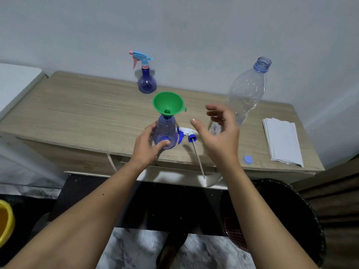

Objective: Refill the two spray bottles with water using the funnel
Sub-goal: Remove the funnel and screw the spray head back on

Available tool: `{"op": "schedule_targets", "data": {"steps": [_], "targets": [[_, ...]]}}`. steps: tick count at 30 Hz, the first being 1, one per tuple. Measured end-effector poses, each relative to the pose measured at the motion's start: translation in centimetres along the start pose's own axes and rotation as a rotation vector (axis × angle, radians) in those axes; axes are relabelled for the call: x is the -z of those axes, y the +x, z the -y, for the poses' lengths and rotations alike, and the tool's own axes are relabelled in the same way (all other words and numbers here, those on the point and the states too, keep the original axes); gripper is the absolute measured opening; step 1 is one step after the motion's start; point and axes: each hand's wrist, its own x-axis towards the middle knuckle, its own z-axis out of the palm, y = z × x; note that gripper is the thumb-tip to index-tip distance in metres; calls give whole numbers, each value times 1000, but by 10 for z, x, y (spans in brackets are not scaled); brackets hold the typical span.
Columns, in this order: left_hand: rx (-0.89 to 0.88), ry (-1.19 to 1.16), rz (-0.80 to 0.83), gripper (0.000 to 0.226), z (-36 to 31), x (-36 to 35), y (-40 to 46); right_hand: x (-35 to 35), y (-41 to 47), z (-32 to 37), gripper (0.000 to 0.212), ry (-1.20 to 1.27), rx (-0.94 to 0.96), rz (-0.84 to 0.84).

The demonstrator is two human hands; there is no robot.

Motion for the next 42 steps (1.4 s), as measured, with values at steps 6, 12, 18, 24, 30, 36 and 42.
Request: {"op": "schedule_targets", "data": {"steps": [6, 12, 18, 24, 30, 36, 42], "targets": [[2, 2, -6, 82, -7, 1, -3, -39, 9, -7, 29, -159, 209, 202], [9, 24, -11, 86, -4, 2, -3, -48, 30, -15, 12, -322, 326, 252], [17, 35, -19, 83, -4, 1, -5, -40, 53, -2, 12, -283, 363, 215], [31, 39, -30, 85, -5, 1, -4, -37, 74, -7, 12, -187, 231, 103], [21, 46, -74, 80, 0, 0, -4, -49, 66, -46, 10, -146, -26, 43], [24, 16, -72, 80, 10, -2, -2, -64, 56, -91, 11, -294, -195, 45], [20, -3, -64, 83, 11, -5, 0, -80, 56, -116, 10, -348, -271, 59]]}}
